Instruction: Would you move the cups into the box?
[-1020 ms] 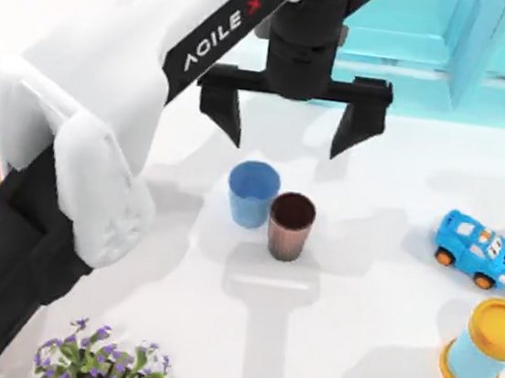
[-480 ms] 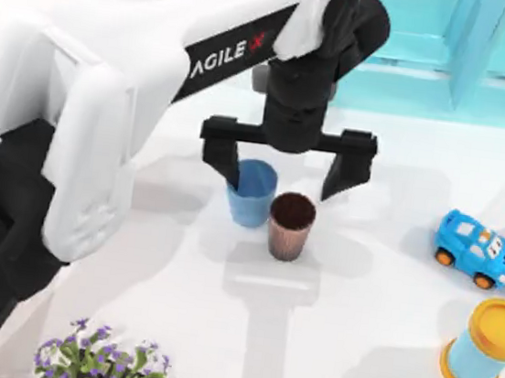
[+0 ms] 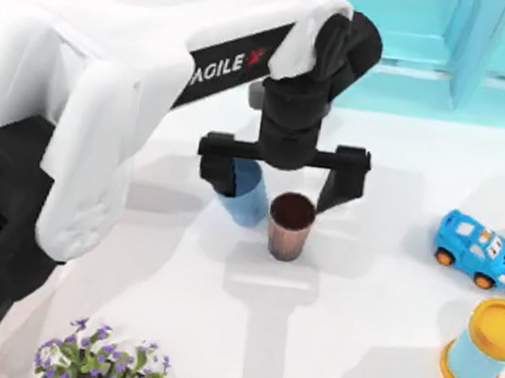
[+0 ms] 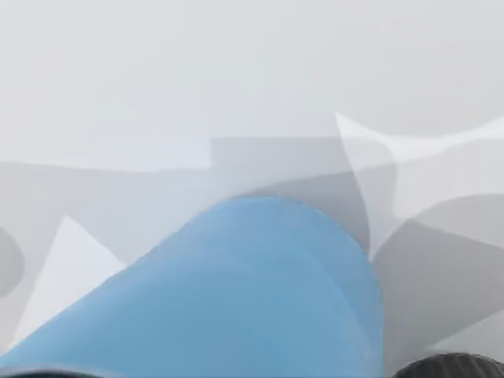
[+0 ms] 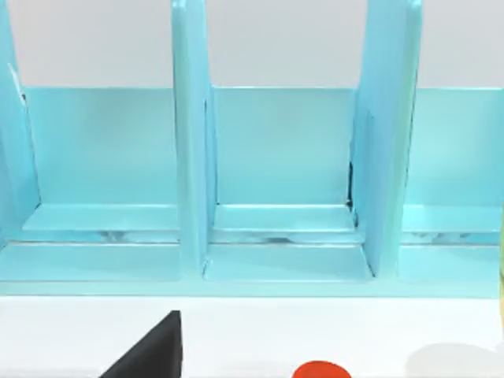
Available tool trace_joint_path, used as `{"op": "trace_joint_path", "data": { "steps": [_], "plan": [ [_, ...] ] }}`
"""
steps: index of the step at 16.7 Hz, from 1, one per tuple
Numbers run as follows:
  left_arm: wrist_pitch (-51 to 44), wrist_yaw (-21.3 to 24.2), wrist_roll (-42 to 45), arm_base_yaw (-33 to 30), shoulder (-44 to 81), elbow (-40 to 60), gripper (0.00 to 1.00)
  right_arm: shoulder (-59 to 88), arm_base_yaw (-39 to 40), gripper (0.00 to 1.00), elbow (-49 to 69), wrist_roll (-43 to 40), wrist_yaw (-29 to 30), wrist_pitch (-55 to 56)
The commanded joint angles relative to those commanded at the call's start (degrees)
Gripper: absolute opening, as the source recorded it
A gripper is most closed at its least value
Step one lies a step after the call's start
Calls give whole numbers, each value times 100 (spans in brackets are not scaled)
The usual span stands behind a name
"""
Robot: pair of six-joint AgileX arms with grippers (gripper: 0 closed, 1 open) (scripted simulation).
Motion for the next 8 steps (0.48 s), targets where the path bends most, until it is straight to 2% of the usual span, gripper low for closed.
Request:
{"op": "trace_joint_path", "data": {
  "steps": [8],
  "plan": [
    [0, 0, 0, 0, 0, 0, 40, 0, 0, 100, 0, 0, 0, 0]
  ]
}}
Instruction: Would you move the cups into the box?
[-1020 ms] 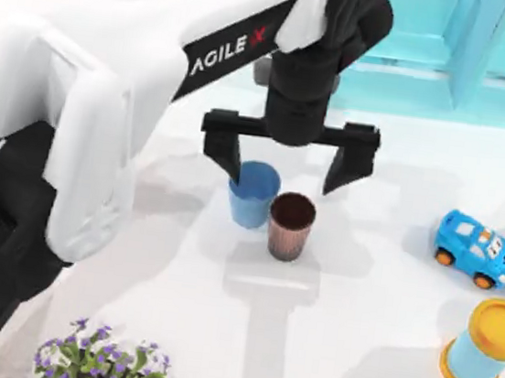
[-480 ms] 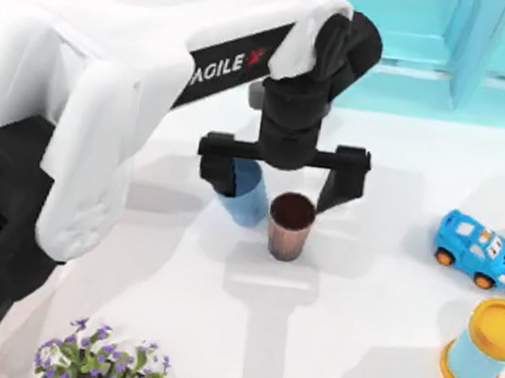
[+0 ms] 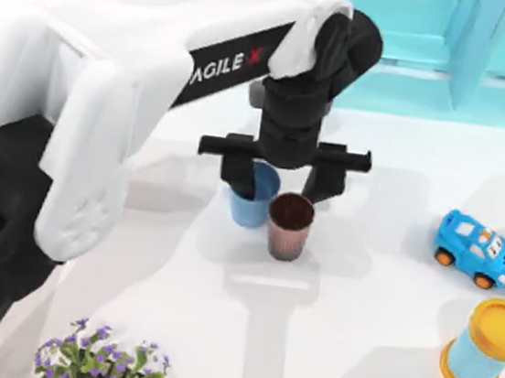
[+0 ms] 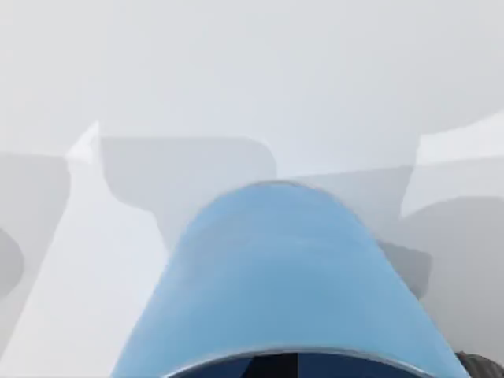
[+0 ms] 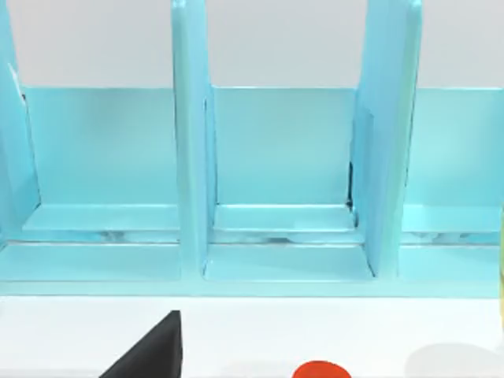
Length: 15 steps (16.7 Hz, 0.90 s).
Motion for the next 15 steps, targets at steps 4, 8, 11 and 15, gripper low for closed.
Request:
{"op": "trace_joint_path", "data": {
  "steps": [4, 8, 11, 15],
  "plan": [
    [0, 0, 0, 0, 0, 0, 10, 0, 0, 100, 0, 0, 0, 0],
    [0, 0, 0, 0, 0, 0, 0, 0, 0, 100, 0, 0, 0, 0],
    [0, 0, 0, 0, 0, 0, 0, 0, 0, 100, 0, 0, 0, 0],
    [-19, -3, 23, 24, -20, -14, 0, 0, 0, 100, 0, 0, 0, 0]
  ]
}}
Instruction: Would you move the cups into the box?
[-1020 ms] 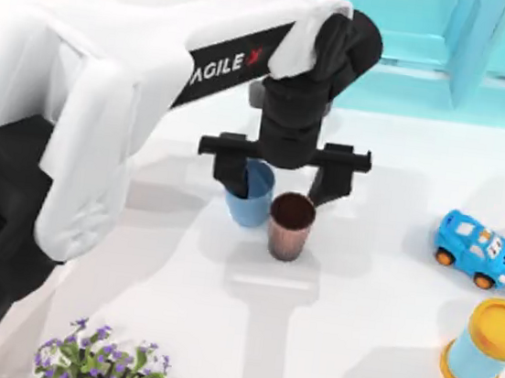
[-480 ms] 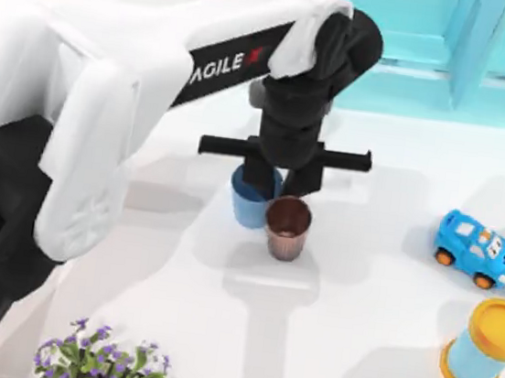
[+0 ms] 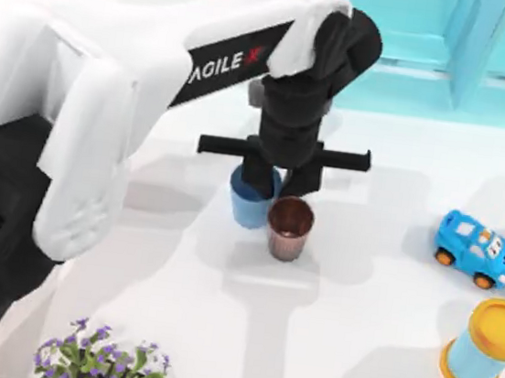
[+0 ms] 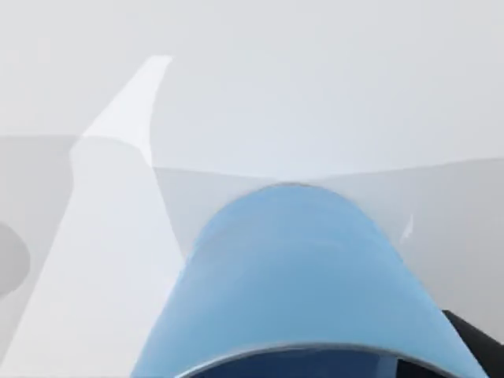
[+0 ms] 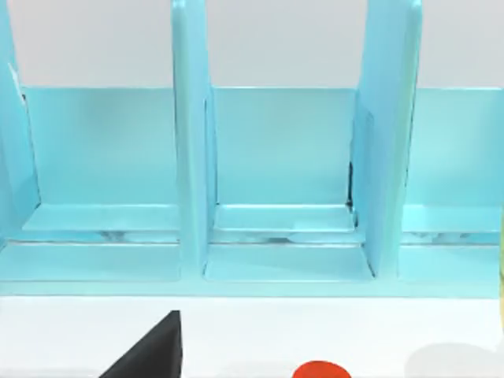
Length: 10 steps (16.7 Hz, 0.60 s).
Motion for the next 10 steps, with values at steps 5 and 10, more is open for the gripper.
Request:
{"op": "trace_joint_path", "data": {
  "steps": [5, 10],
  "plan": [
    [-527, -9, 540, 548, -944, -302, 0, 0, 0, 100, 0, 0, 0, 0],
    [-1033, -17, 1016, 1033, -1610, -558, 0, 0, 0, 100, 0, 0, 0, 0]
  ]
}}
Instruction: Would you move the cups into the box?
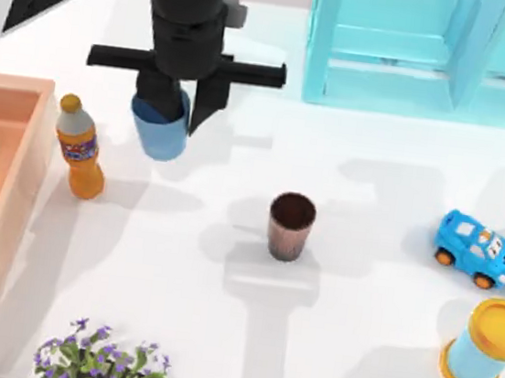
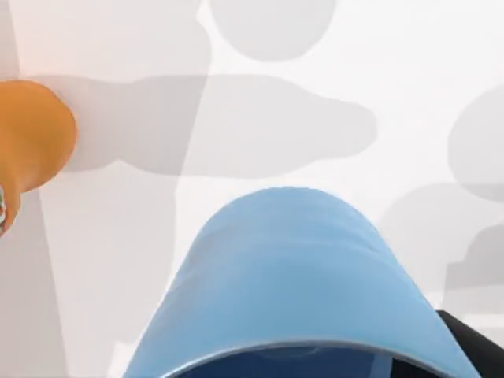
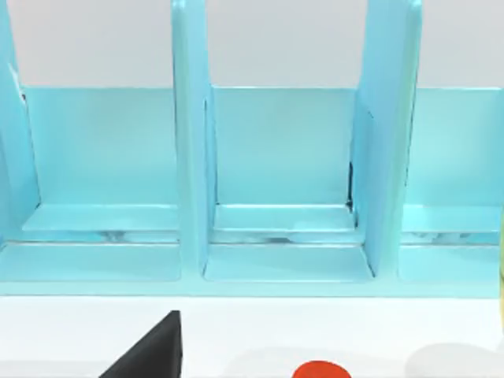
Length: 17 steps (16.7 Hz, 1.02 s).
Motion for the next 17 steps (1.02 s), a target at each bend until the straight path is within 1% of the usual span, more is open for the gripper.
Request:
{"op": "trace_joint_path", "data": {
  "steps": [5, 9, 11, 13, 17],
  "plan": [
    [-17, 8, 57, -11, -59, -45, 0, 0, 0, 100, 0, 0, 0, 0],
    [-204, 169, 615, 239, -833, -721, 0, 0, 0, 100, 0, 0, 0, 0],
    [-254, 262, 1050, 539, -1441, -1213, 0, 0, 0, 100, 0, 0, 0, 0],
    [-222, 325, 1543, 976, -2109, -1745, 0, 0, 0, 100, 0, 0, 0, 0],
    [45, 321, 2583, 2144, -3424, -2872, 0, 0, 0, 100, 0, 0, 0, 0]
  ]
}}
